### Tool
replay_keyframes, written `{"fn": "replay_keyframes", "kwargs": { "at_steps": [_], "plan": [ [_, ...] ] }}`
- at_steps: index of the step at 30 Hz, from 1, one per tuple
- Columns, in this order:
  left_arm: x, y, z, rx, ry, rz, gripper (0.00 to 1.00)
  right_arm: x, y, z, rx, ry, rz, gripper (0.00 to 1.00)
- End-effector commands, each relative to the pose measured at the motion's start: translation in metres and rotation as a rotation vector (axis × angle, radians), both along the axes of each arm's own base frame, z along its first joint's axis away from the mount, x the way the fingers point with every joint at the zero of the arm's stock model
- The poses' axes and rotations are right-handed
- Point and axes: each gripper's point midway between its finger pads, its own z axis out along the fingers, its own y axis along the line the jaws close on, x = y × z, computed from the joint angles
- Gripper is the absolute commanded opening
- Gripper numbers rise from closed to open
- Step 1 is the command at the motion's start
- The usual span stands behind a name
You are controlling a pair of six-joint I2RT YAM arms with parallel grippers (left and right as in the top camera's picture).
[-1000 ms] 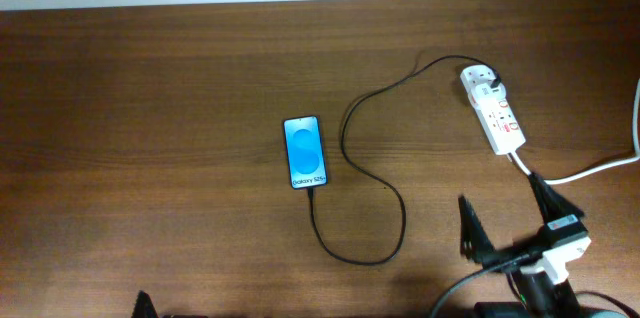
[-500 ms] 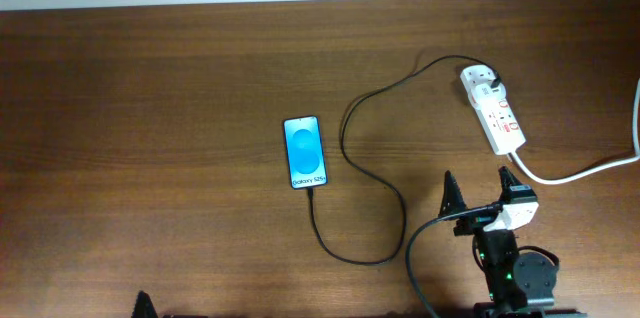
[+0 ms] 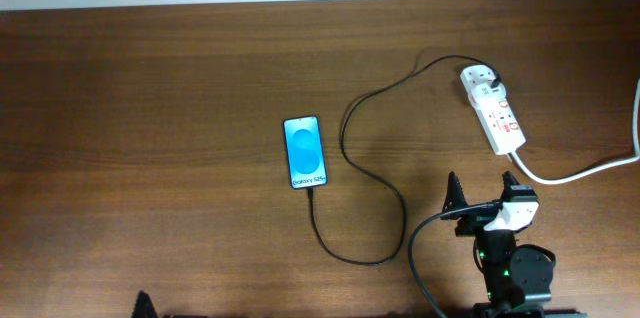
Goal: Plug charger to phone and switch on socket
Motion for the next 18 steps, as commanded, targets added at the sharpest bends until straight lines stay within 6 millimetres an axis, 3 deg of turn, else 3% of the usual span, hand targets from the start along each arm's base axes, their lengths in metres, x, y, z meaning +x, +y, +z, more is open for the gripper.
{"fn": "replay_keyframes", "kwargs": {
  "at_steps": [1, 4, 8, 9, 10, 12, 15, 18],
  "plan": [
    [-0.001, 0.001, 0.002, 0.006, -0.01, 0.008, 0.99, 0.0, -0.001, -0.002, 0.002, 0.002, -0.011, 0.98],
    [0.004, 0.011, 0.004, 0.024, -0.025, 0.064, 0.99, 0.0, -0.001, -0.002, 0.002, 0.002, -0.011, 0.98],
    [0.094, 0.0, -0.021, 0.012, -0.102, 0.042, 0.99, 0.0, -0.001, -0.002, 0.002, 0.002, -0.011, 0.98],
    [0.121, -0.009, -0.024, 0.032, -0.164, -0.009, 0.99, 0.0, -0.001, -0.002, 0.002, 0.002, -0.011, 0.98],
    [0.152, -0.031, -0.022, 0.127, -0.272, -0.139, 0.99, 0.0, -0.001, -0.002, 0.002, 0.002, -0.011, 0.98],
    [0.169, -0.043, -0.032, 0.208, -0.329, -0.204, 0.99, 0.0, -0.001, -0.002, 0.002, 0.002, -0.011, 0.98],
    [0.189, -0.044, -0.077, 0.236, -0.324, -0.207, 0.99, 0.0, -0.001, -0.002, 0.002, 0.002, -0.011, 0.98],
    [0.194, -0.046, -0.087, 0.263, -0.35, -0.214, 0.99, 0.0, -0.001, -0.002, 0.002, 0.002, -0.011, 0.98]
  ]
}}
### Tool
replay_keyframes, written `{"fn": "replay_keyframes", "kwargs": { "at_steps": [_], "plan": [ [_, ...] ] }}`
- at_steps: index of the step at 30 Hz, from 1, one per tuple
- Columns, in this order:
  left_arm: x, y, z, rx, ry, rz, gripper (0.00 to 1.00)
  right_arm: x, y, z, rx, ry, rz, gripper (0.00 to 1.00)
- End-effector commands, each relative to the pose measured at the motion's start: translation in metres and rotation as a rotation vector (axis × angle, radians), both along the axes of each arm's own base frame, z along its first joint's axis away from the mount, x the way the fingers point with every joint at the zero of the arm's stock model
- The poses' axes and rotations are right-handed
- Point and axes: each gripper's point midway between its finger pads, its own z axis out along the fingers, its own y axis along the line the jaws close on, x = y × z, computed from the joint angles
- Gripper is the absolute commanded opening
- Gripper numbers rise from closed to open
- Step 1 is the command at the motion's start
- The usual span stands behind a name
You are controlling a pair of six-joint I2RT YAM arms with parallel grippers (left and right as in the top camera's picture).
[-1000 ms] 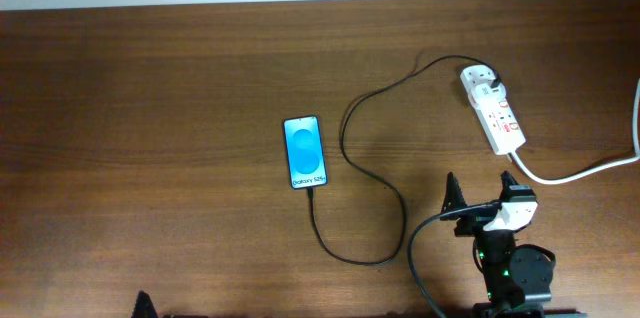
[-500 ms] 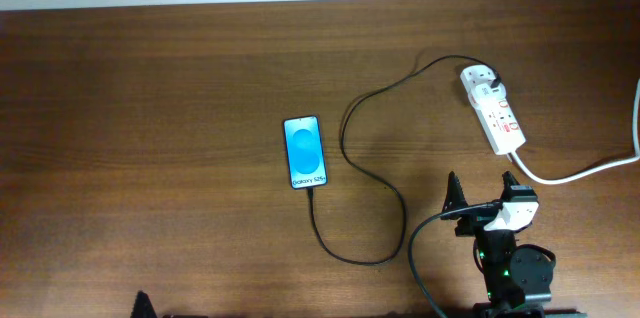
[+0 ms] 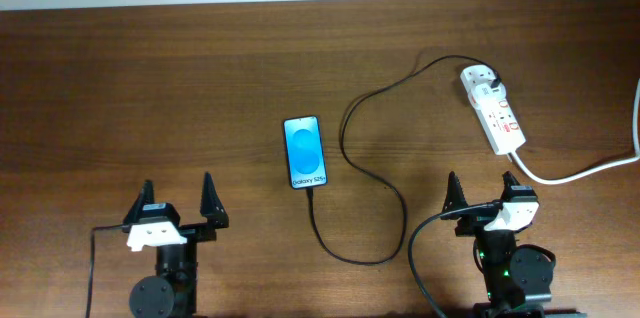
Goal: Plug charger to phone and switch on socket
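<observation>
A phone (image 3: 306,152) with a lit blue screen lies face up at the table's middle. A black charger cable (image 3: 375,173) runs from the phone's near end, loops round and reaches a plug in the white socket strip (image 3: 493,108) at the far right. My left gripper (image 3: 178,198) stands open near the front left, well left of the phone, with nothing between its fingers. My right gripper (image 3: 482,190) stands open near the front right, below the socket strip, also holding nothing.
A white mains lead (image 3: 580,170) runs from the strip's near end off the right edge. The brown wooden table (image 3: 150,78) ends at a pale wall along the far side.
My left gripper has come into view at the front left, where only a fingertip showed at the bottom edge before. The right gripper, phone, cable and strip have not moved.
</observation>
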Motion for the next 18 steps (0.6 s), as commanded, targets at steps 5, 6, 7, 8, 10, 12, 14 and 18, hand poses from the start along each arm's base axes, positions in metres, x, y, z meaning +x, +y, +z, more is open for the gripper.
{"fn": "replay_keyframes", "kwargs": {
  "at_steps": [5, 6, 7, 8, 10, 12, 14, 18],
  "plan": [
    [0.004, -0.007, -0.049, 0.159, 0.147, -0.038, 0.99, 0.0, -0.001, -0.002, 0.002, 0.004, -0.008, 0.98],
    [0.004, -0.007, -0.049, 0.159, 0.146, -0.039, 0.99, 0.0, -0.001, -0.002, 0.002, 0.004, -0.008, 0.98],
    [0.004, -0.007, -0.049, 0.159, 0.146, -0.039, 0.99, 0.0, -0.001, -0.002, 0.002, 0.004, -0.008, 0.98],
    [0.004, -0.007, -0.048, 0.159, 0.145, -0.039, 0.99, 0.0, -0.001, -0.002, 0.002, 0.004, -0.008, 0.98],
    [0.004, -0.007, -0.048, 0.159, 0.146, -0.039, 0.99, 0.0, -0.001, -0.002, 0.002, 0.004, -0.008, 0.98],
    [0.004, -0.007, -0.048, 0.159, 0.145, -0.039, 0.99, 0.0, -0.001, -0.002, 0.003, 0.003, -0.008, 0.99],
    [0.004, -0.007, -0.048, 0.158, 0.145, -0.039, 0.99, 0.0, -0.001, -0.002, 0.003, 0.003, -0.008, 0.98],
    [0.004, -0.007, -0.048, 0.159, 0.146, -0.039, 0.99, 0.0, -0.001, -0.002, 0.003, 0.003, -0.008, 0.98]
  ]
}}
